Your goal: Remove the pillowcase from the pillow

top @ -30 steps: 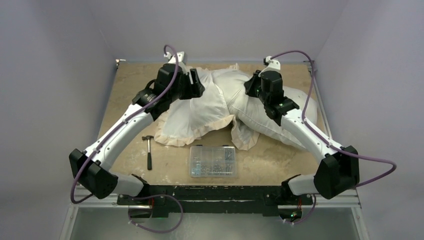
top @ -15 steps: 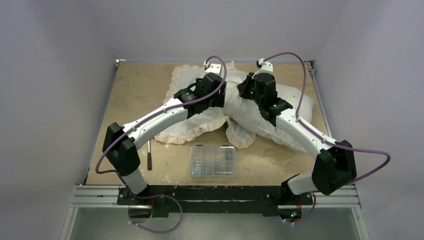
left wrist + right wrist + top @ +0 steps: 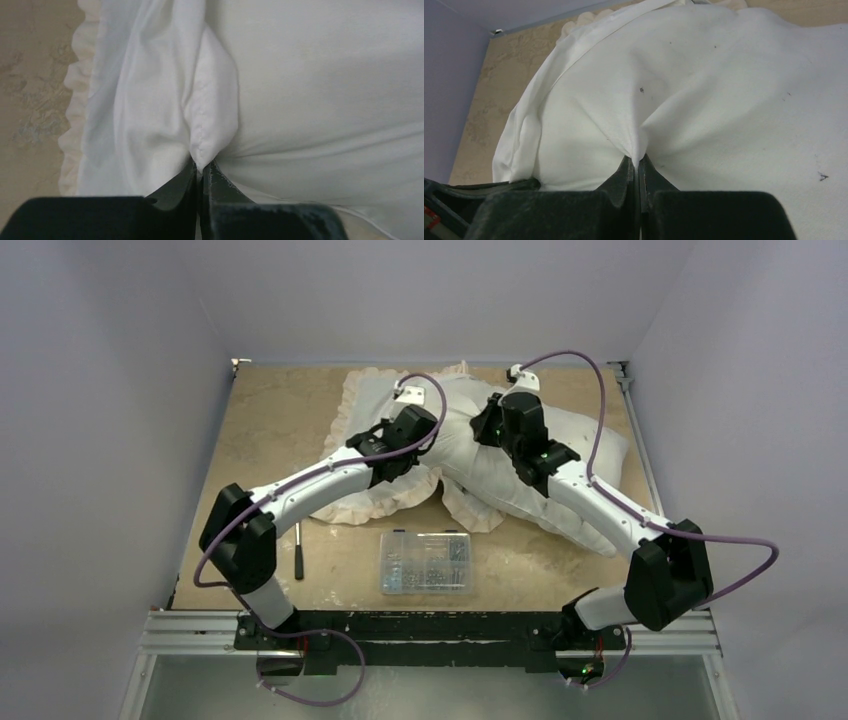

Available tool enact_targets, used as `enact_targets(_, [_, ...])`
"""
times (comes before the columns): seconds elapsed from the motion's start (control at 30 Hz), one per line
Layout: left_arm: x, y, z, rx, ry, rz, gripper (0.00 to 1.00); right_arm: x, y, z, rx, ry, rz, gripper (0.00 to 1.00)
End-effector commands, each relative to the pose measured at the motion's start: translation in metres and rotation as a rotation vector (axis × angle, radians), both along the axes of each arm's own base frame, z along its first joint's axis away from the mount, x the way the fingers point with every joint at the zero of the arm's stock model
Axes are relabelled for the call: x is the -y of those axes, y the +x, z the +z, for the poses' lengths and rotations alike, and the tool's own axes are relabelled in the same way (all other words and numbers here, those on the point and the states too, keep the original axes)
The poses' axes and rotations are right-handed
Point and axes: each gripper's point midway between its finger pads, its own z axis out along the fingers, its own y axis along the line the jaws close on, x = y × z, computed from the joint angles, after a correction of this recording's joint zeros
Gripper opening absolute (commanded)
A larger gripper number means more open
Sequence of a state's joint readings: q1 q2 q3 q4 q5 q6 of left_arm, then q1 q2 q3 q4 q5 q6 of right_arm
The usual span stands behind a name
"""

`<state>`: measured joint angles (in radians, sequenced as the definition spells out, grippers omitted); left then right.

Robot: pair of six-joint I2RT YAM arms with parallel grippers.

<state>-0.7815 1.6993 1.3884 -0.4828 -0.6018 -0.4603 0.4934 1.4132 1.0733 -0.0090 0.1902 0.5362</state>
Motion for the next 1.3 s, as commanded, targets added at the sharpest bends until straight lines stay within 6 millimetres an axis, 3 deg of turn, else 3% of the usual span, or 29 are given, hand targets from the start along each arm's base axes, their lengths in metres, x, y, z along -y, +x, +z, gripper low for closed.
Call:
enact_targets(0.0, [-0.091, 0.004, 0.006, 0.003, 0.052, 0.185, 0.00, 0.029, 0.006, 0.033, 0.089, 0.029, -0.151, 0.00])
enact_targets(0.17, [-0.165, -0.005, -0.009, -0.028, 0.052, 0.328, 0.00, 0.042, 0.003, 0.041, 0.099, 0.063, -0.216, 0.00])
enact_targets(0.33, [-0.221, -0.023, -0.038, -0.105, -0.004, 0.430, 0.00, 0.051, 0.000, 0.058, 0.132, 0.104, -0.252, 0.00])
enact_targets(0.5, [-0.249, -0.034, -0.055, -0.149, -0.088, 0.477, 0.00, 0.048, -0.004, 0.073, 0.162, 0.140, -0.220, 0.00])
enact_targets(0.6, [-0.255, -0.036, -0.058, -0.158, -0.123, 0.479, 0.00, 0.043, -0.012, 0.092, 0.212, 0.173, -0.168, 0.00])
enact_targets(0.8, [-0.258, -0.040, -0.058, -0.151, -0.127, 0.481, 0.00, 0.037, -0.040, 0.158, 0.389, 0.224, -0.039, 0.00])
enact_targets(0.97, [-0.245, -0.038, -0.059, -0.150, -0.180, 0.415, 0.00, 0.029, -0.067, 0.200, 0.523, 0.219, 0.099, 0.00])
enact_targets(1.03, [-0.234, -0.035, -0.058, -0.141, -0.217, 0.361, 0.00, 0.026, -0.063, 0.199, 0.529, 0.169, 0.117, 0.00])
enact_targets(1.1, [-0.226, -0.031, -0.058, -0.131, -0.246, 0.315, 0.00, 0.015, -0.056, 0.186, 0.484, 0.120, 0.166, 0.09])
enact_targets(1.2, [-0.215, -0.030, -0.060, -0.139, -0.282, 0.269, 0.00, -0.003, -0.053, 0.171, 0.434, 0.079, 0.213, 0.26])
enact_targets(1.27, [-0.210, -0.028, -0.060, -0.139, -0.302, 0.246, 0.00, -0.023, -0.056, 0.166, 0.416, 0.070, 0.239, 0.46])
